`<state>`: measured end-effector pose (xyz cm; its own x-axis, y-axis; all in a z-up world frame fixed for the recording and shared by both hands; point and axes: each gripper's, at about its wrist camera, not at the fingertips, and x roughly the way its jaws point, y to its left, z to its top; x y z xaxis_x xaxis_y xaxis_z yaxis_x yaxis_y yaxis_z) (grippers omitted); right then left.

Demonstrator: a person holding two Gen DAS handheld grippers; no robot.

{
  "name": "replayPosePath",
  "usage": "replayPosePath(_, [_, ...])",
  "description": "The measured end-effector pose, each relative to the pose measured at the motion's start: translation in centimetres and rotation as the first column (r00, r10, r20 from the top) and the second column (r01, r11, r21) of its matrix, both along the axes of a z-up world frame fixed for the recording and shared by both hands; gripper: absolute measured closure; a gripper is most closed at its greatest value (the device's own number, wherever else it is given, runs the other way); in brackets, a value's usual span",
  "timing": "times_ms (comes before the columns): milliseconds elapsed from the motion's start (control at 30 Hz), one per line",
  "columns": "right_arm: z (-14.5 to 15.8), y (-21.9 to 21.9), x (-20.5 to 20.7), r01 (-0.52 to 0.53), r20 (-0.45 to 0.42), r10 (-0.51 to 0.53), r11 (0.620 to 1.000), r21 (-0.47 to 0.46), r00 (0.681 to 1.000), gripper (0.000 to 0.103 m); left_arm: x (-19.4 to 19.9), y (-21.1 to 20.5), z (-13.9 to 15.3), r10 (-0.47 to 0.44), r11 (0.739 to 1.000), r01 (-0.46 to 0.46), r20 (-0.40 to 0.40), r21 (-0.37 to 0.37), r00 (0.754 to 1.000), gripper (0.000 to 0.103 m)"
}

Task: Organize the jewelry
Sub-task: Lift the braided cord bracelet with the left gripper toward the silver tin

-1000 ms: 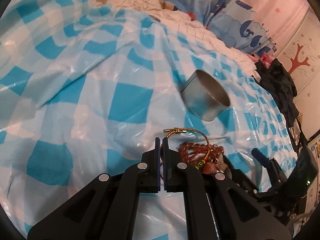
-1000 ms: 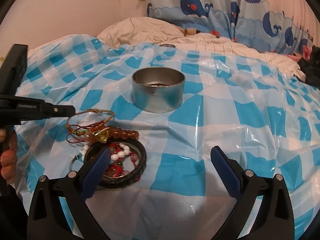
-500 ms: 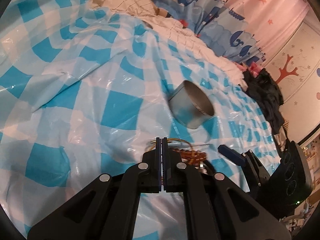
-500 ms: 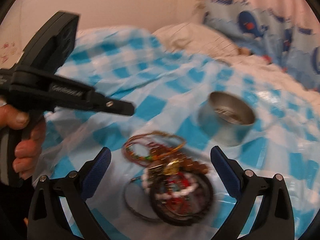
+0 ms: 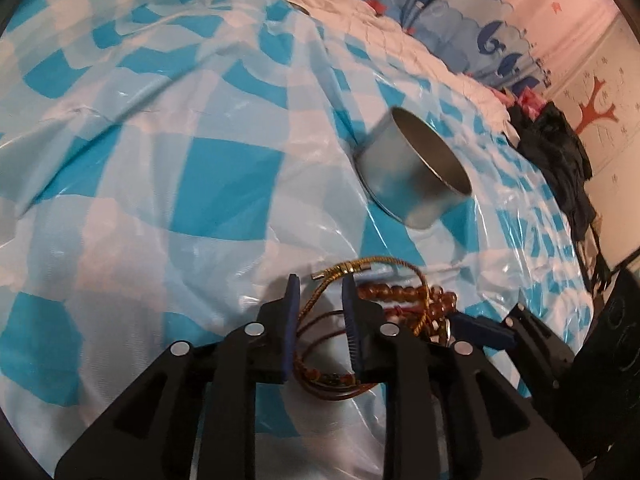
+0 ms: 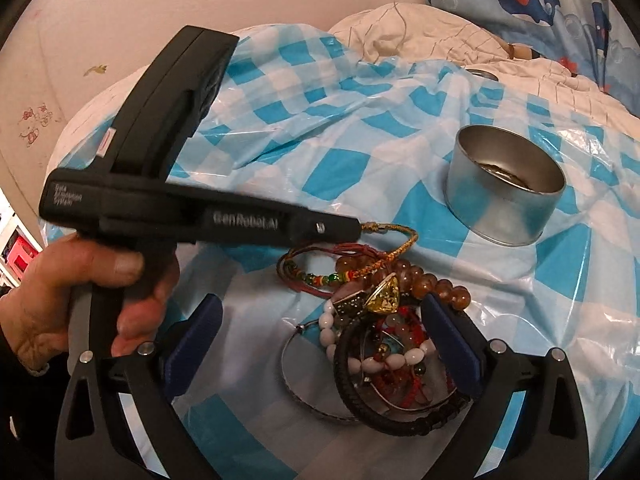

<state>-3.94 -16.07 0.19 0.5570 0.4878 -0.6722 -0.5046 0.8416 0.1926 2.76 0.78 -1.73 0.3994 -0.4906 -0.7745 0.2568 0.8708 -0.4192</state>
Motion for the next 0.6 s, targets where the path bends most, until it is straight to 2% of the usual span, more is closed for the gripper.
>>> replayPosePath(100, [0.0, -0.1, 0.0, 0.005, 0.002, -0.005, 1.000, -0.005, 1.000, 0.007, -0.2, -0.3, 0.0, -0.011, 1.000, 0.011, 0.008, 0.027, 1.000, 0.083])
replayPosePath(167, [0.0, -0.1, 0.0, 0.007, 0.005, -0.007, 1.000, -0.007, 1.000, 0.007, -0.2, -0.3, 0.0, -0.002, 0.998, 0.001, 0.014, 0.057, 1.000, 0.099])
replayPosePath(233, [0.0, -0.2, -0.1, 0.010, 0.005, -0.010, 1.000, -0.006, 1.000, 0.007, -0.4, 0.1, 0.4, 0.006, 0.999, -0.007, 0.026, 0.052, 1.000, 0.100])
replayPosePath(367, [0.1, -0.4, 0.0, 0.017, 0.002, -0.017, 1.000, 0.000, 1.000, 0.007, -1.0, 1.6, 2.2, 0.038, 0.999, -0.040, 0.082, 0.011, 0.996, 0.101])
replayPosePath(500, [0.4, -0.4, -0.2, 0.026, 0.024, -0.026, 1.000, -0.003, 0.999, 0.007, -1.4, 2.9, 3.4, 0.057, 0.998, -0.053, 0.104, -0.043, 0.993, 0.101])
replayPosePath(600, [1.2, -0.8, -0.7, 0.047, 0.090, -0.047, 0.999, -0.001, 0.995, 0.007, -2.1, 4.1, 4.7, 0.066, 0.990, -0.048, 0.135, -0.135, 0.989, 0.101])
